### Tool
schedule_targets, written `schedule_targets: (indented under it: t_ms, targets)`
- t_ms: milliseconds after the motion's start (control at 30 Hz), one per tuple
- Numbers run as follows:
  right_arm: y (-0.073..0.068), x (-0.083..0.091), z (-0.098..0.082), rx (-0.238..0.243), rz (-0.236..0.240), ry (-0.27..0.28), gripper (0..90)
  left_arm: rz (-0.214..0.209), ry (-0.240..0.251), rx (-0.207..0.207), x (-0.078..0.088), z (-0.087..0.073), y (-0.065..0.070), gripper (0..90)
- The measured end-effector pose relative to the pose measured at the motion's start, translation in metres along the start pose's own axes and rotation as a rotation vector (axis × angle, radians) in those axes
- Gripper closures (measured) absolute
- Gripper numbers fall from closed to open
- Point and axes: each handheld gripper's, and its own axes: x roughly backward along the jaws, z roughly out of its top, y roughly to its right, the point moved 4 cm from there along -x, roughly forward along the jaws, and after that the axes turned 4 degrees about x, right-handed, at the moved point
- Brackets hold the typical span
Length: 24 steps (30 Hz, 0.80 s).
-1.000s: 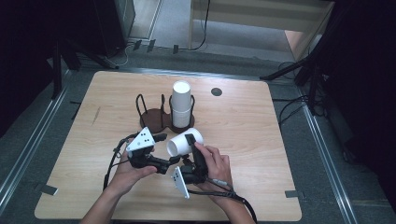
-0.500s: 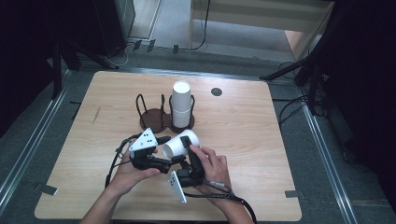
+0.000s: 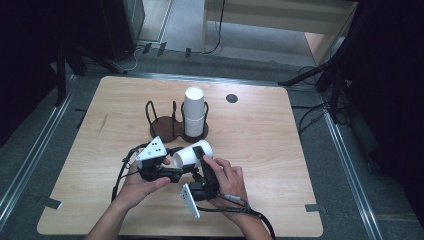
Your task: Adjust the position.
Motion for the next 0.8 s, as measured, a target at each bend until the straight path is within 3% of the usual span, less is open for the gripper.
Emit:
schedule_targets:
  t_ms: [233,333,800]
  targets:
    - [0.001,0.001,-0.004,-0.024,-0.002,0.007,13.6,-0.002,0.015,0.002,0.003,0.001,-0.003,34.1]
    - [0.002,0.002,-0.006,-0.054,-0.005,0.008,13.1,0.006,0.023,0.005,0.004,0.001,-0.004,34.3]
    - [0.018,0.006,-0.016,-0.111,-0.023,0.003,12.9,0.051,0.092,0.021,0.014,0.005,-0.014,34.1]
